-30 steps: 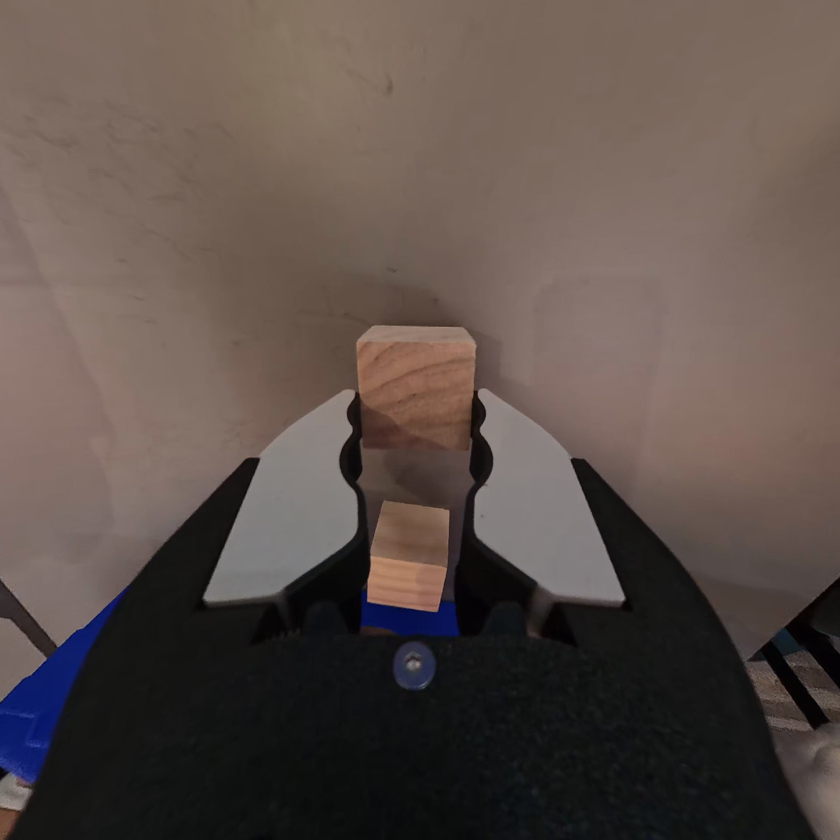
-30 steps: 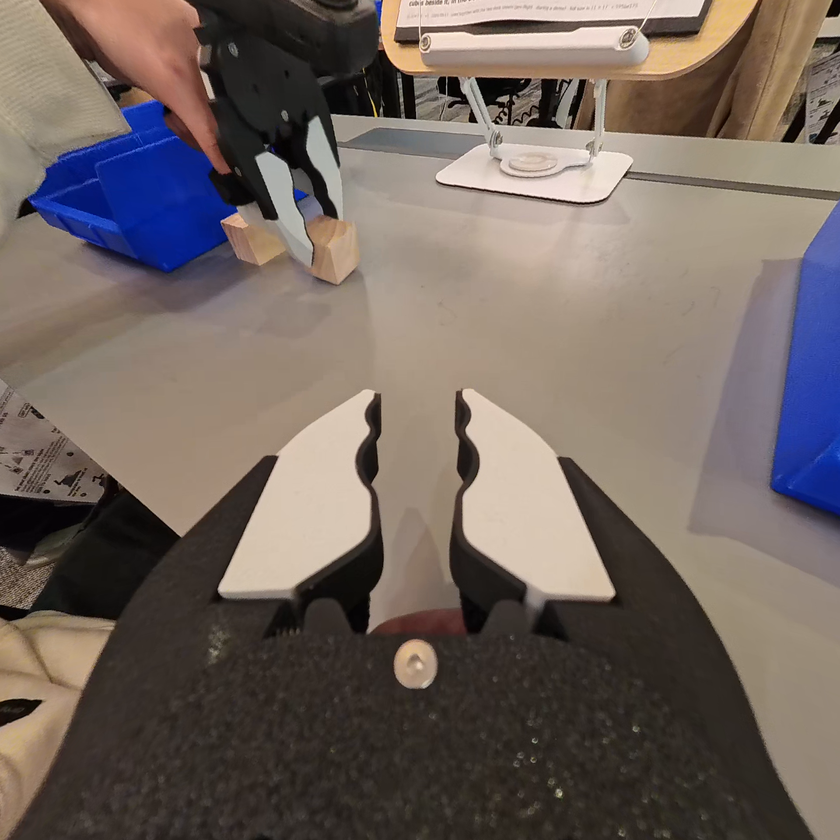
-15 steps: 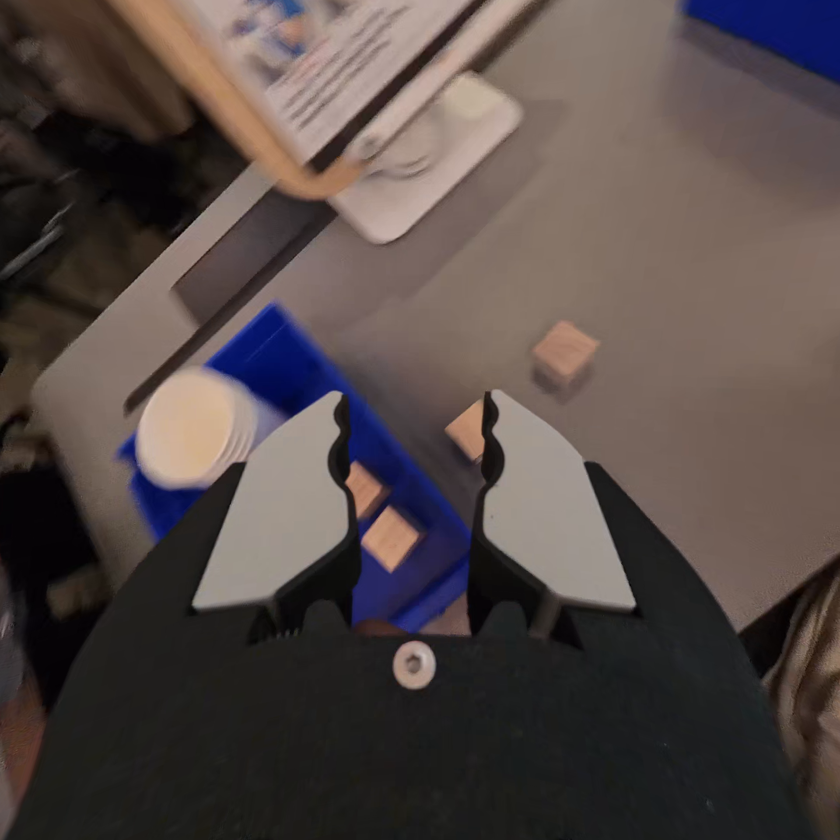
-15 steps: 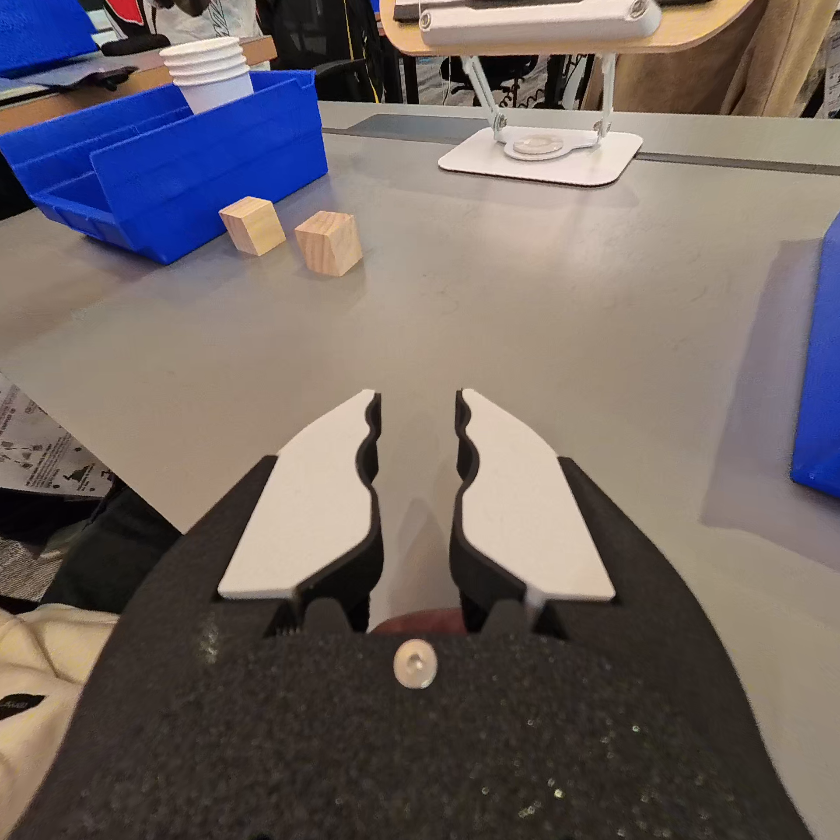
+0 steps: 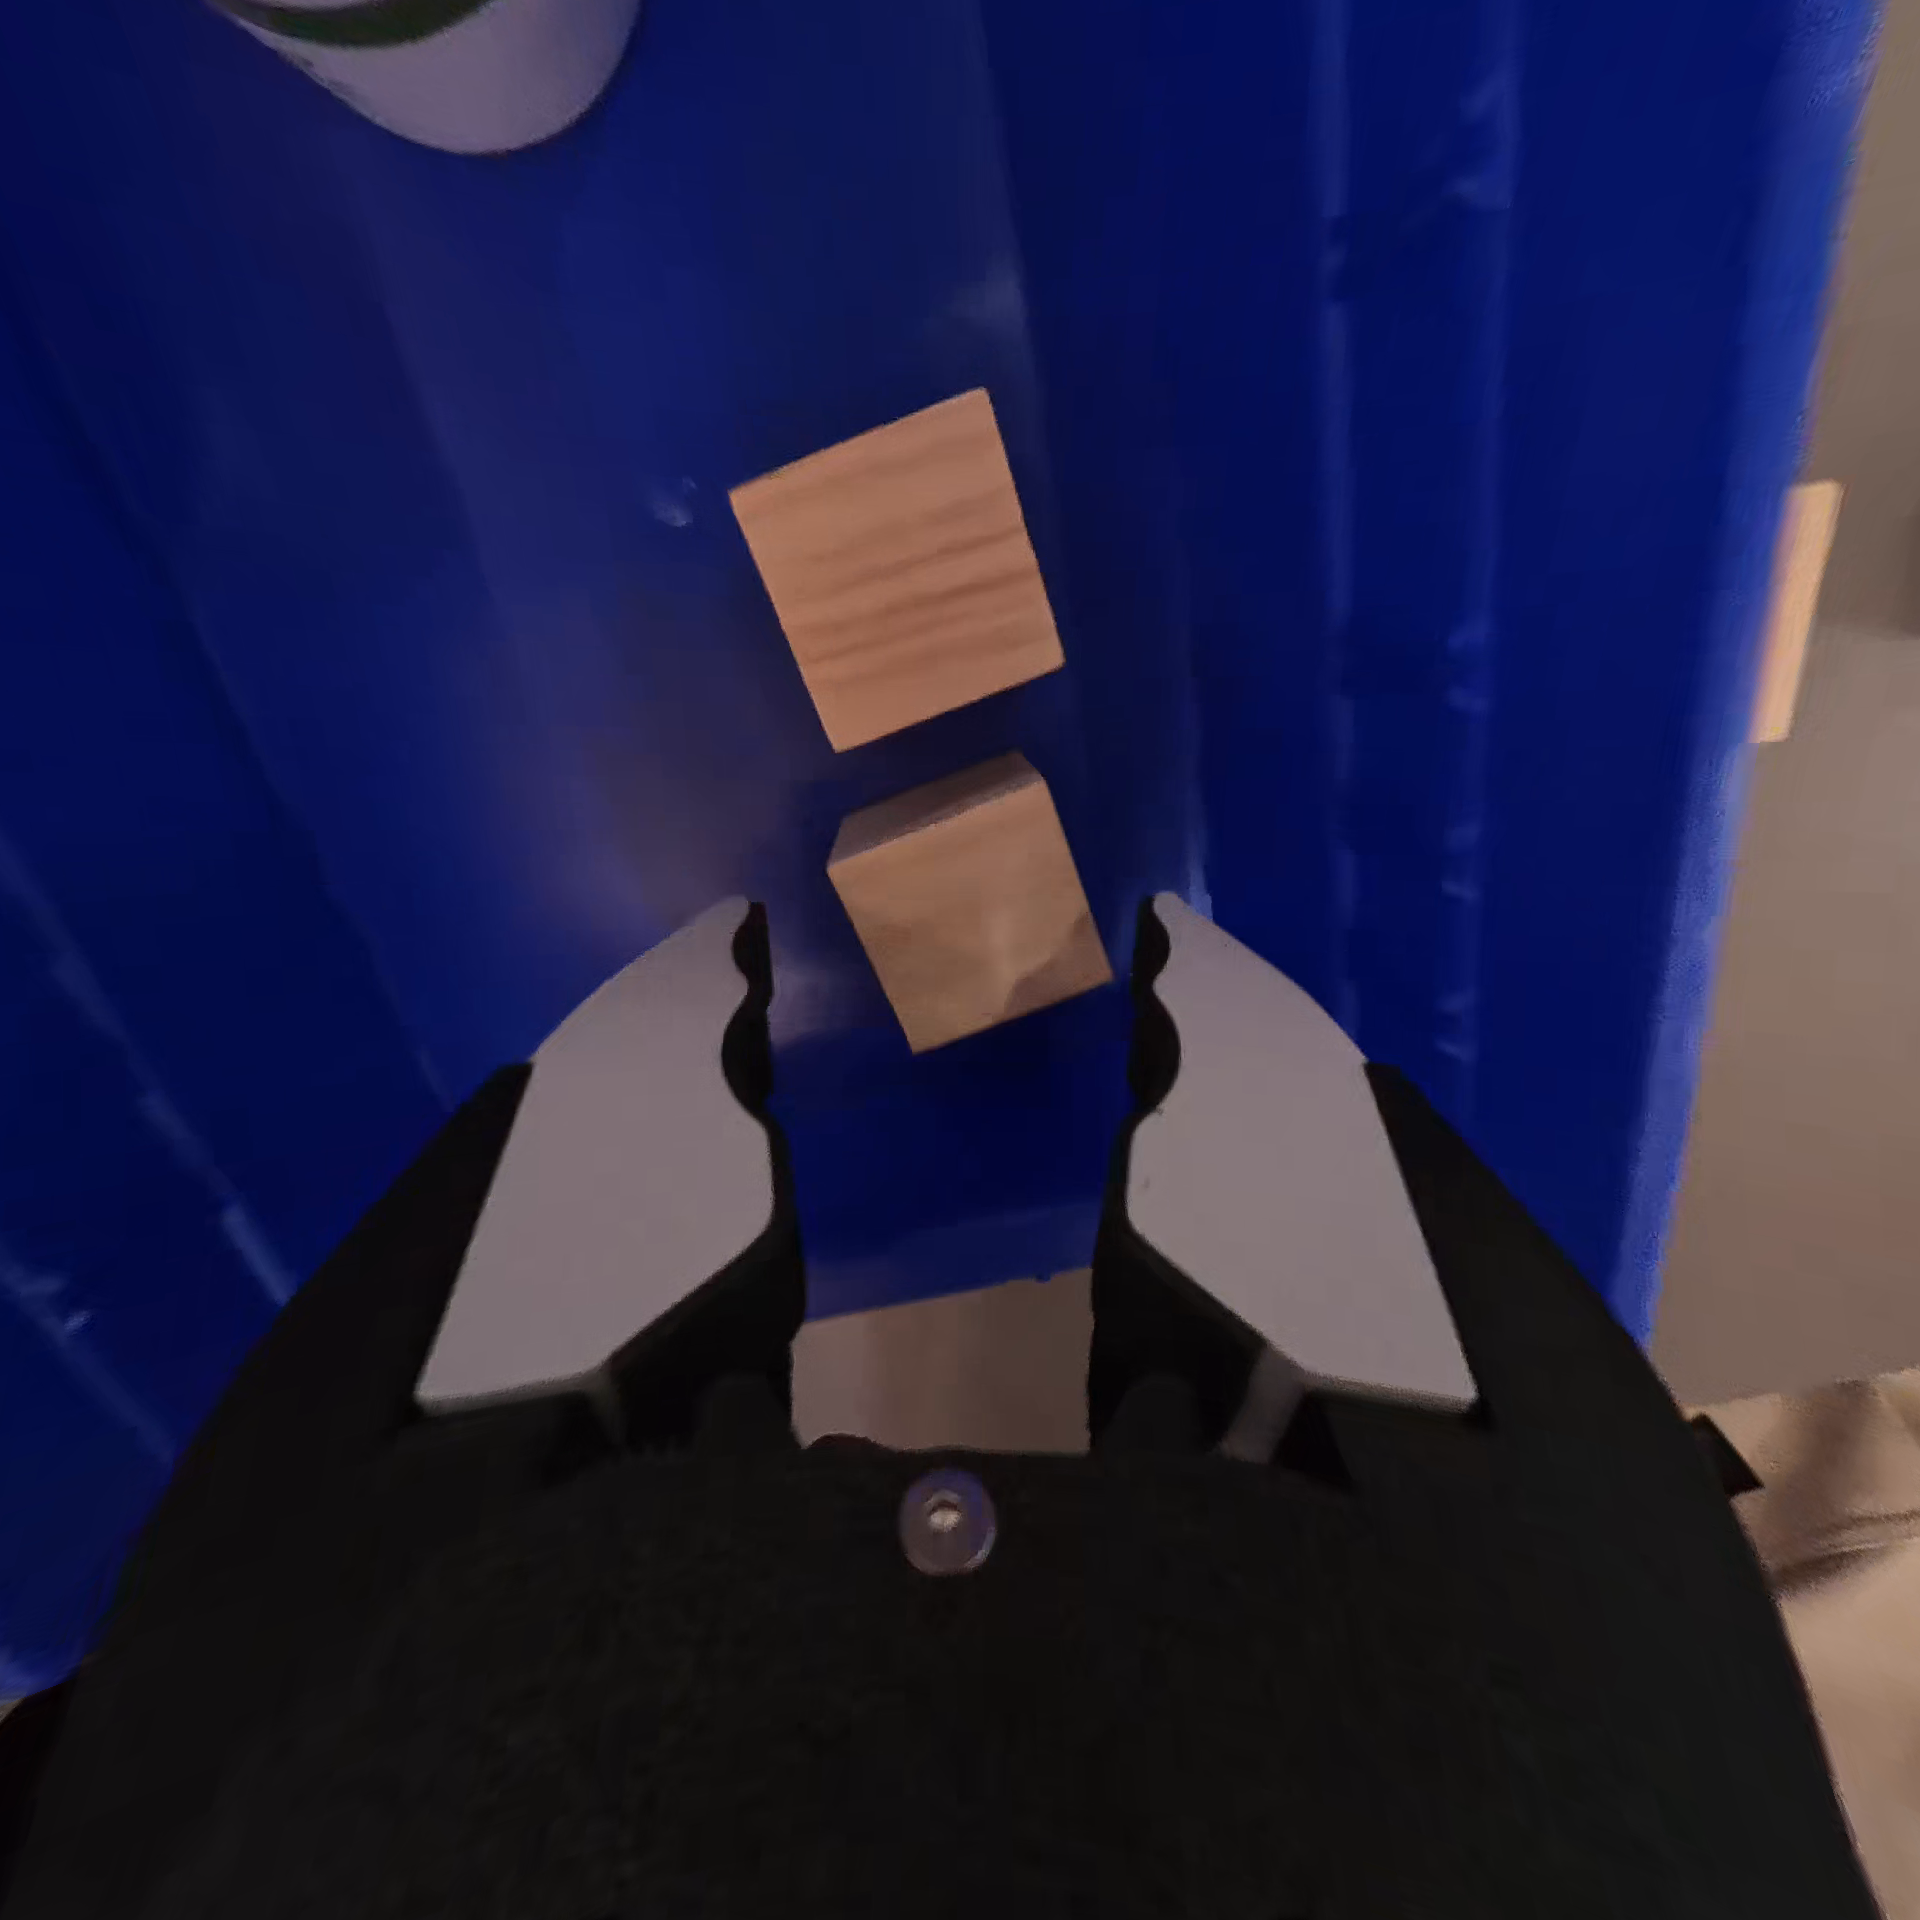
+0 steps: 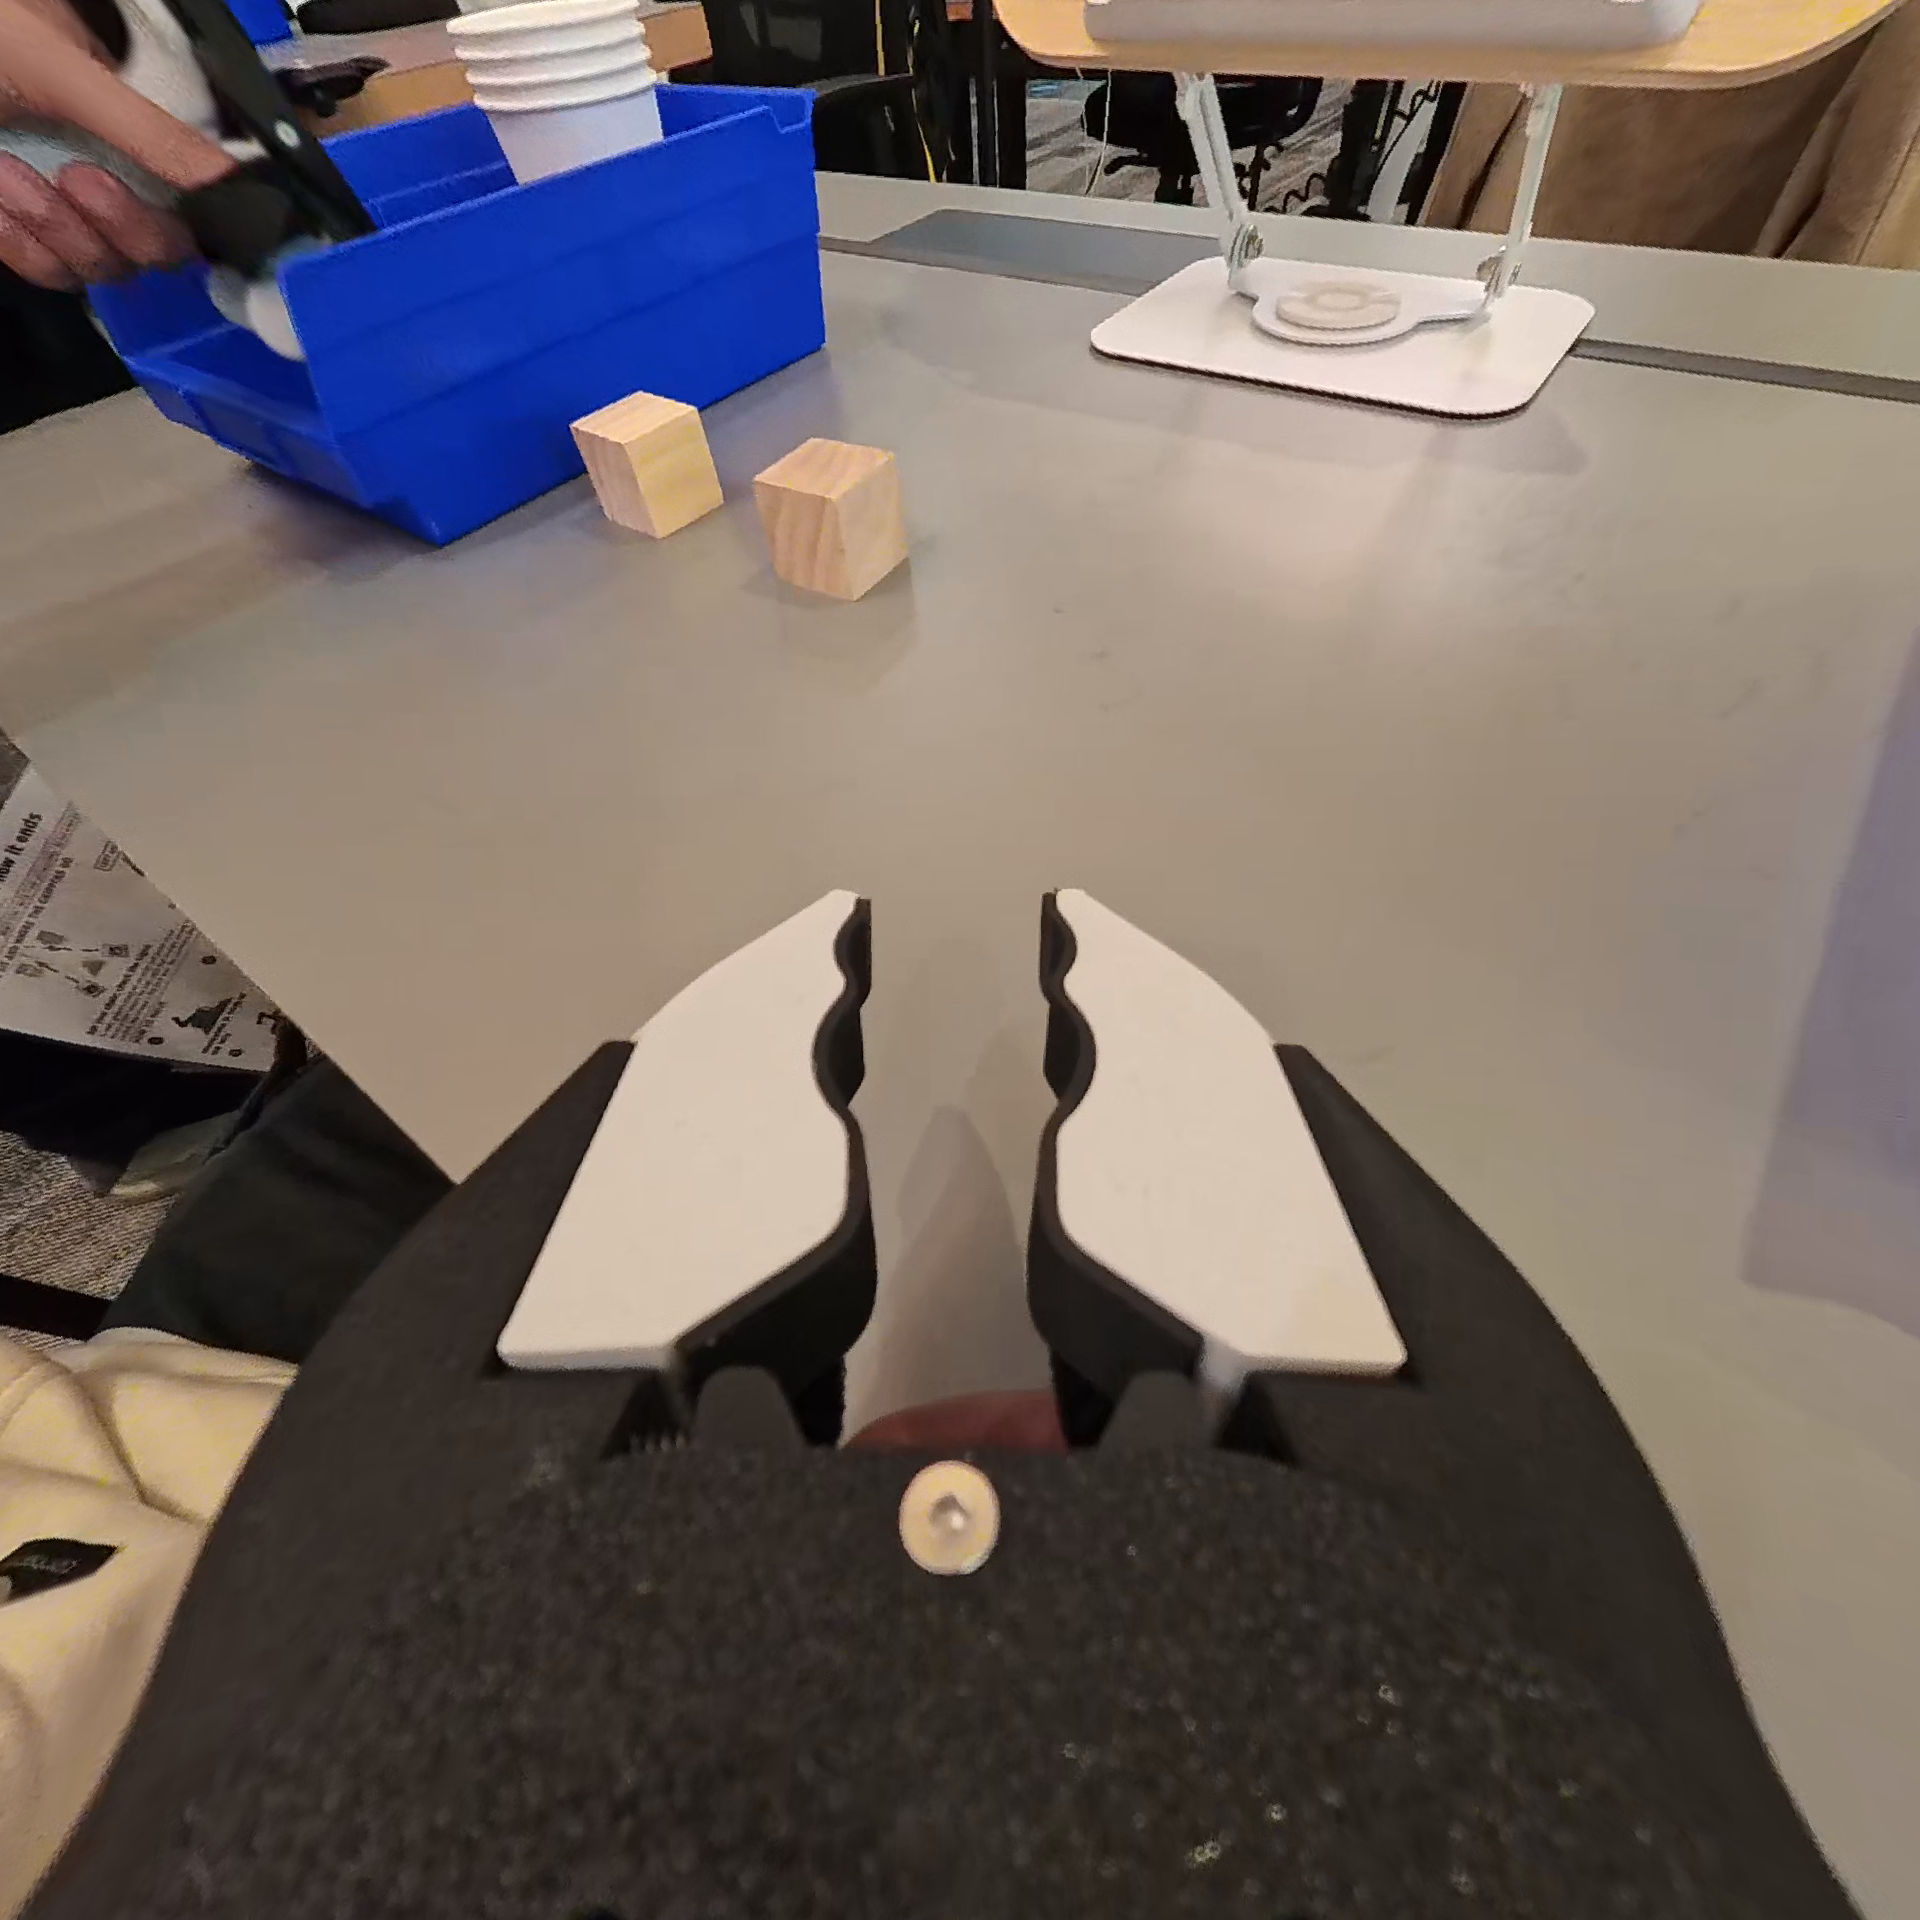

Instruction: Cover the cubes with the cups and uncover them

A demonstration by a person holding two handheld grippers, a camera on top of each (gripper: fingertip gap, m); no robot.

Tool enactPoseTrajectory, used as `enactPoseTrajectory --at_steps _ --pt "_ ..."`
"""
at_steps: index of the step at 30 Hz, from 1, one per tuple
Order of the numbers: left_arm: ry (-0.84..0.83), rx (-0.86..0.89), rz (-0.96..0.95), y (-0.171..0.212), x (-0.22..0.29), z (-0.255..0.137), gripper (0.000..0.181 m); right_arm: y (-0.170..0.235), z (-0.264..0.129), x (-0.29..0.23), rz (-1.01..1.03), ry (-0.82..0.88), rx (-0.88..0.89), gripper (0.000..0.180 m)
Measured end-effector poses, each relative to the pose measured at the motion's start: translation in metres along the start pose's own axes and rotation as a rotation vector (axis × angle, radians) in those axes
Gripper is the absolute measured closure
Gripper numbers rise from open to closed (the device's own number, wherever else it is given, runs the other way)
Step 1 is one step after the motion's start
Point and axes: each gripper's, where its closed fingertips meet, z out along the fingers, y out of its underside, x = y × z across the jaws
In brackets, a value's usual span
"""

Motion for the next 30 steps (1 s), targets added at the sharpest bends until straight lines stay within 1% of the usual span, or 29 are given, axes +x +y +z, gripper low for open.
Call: enactPoseTrajectory --at_steps 2,3,5,6,7,9,10,11,13,14,15,17,19,20,22,25,28,30 --pt "0.011 -0.040 -0.016 0.003 -0.001 0.015 0.115 -0.001 -0.002 0.001 -0.002 0.004 0.005 0.149" --pt "0.044 -0.061 -0.016 0.005 0.003 0.020 0.126 -0.002 -0.002 0.002 -0.001 0.005 0.006 0.149" --pt "0.031 -0.095 0.009 0.011 0.002 0.020 0.130 -0.002 -0.003 0.003 0.005 0.007 0.007 0.149" --pt "0.016 -0.103 0.044 0.013 0.000 0.014 0.130 -0.002 -0.003 0.004 0.007 0.009 0.008 0.149" --pt "0.007 -0.072 0.065 0.010 0.000 0.003 0.131 -0.002 -0.003 0.005 0.008 0.011 0.008 0.149" --pt "-0.015 0.031 0.090 -0.001 0.001 -0.034 0.131 -0.002 -0.003 0.006 0.008 0.016 0.008 0.149" --pt "-0.045 0.086 0.158 -0.004 0.006 -0.057 0.131 -0.002 -0.003 0.007 0.006 0.019 0.007 0.149" --pt "-0.036 0.139 0.237 -0.007 0.021 -0.080 0.131 -0.002 -0.003 0.008 0.005 0.022 0.008 0.149" --pt "0.037 0.225 0.379 -0.012 0.070 -0.118 0.131 -0.003 -0.003 0.009 0.002 0.025 0.008 0.149" --pt "0.037 0.264 0.473 -0.016 0.095 -0.129 0.131 -0.003 -0.003 0.009 0.002 0.026 0.008 0.149" --pt "0.042 0.281 0.587 -0.018 0.124 -0.133 0.131 -0.003 -0.003 0.010 0.003 0.027 0.010 0.149" --pt "0.070 0.254 0.899 -0.011 0.185 -0.118 0.131 -0.003 -0.002 0.010 0.005 0.025 0.008 0.149" --pt "0.068 0.194 1.174 -0.007 0.234 -0.082 0.131 -0.002 -0.003 0.010 -0.001 0.028 0.006 0.149" --pt "0.048 0.168 1.255 -0.011 0.252 -0.062 0.131 -0.002 -0.003 0.010 -0.003 0.030 0.007 0.149" --pt "0.023 0.088 1.339 -0.025 0.279 -0.027 0.131 -0.003 -0.004 0.008 -0.005 0.026 0.011 0.149" --pt "0.120 -0.027 1.393 -0.039 0.314 0.009 0.131 -0.004 -0.005 0.007 -0.016 0.030 0.014 0.149" --pt "0.140 -0.134 1.408 -0.045 0.318 0.025 0.131 -0.001 -0.005 0.007 -0.009 0.029 0.007 0.149" --pt "0.157 -0.155 1.438 -0.042 0.317 0.030 0.131 0.001 -0.005 0.008 0.001 0.027 0.004 0.150"
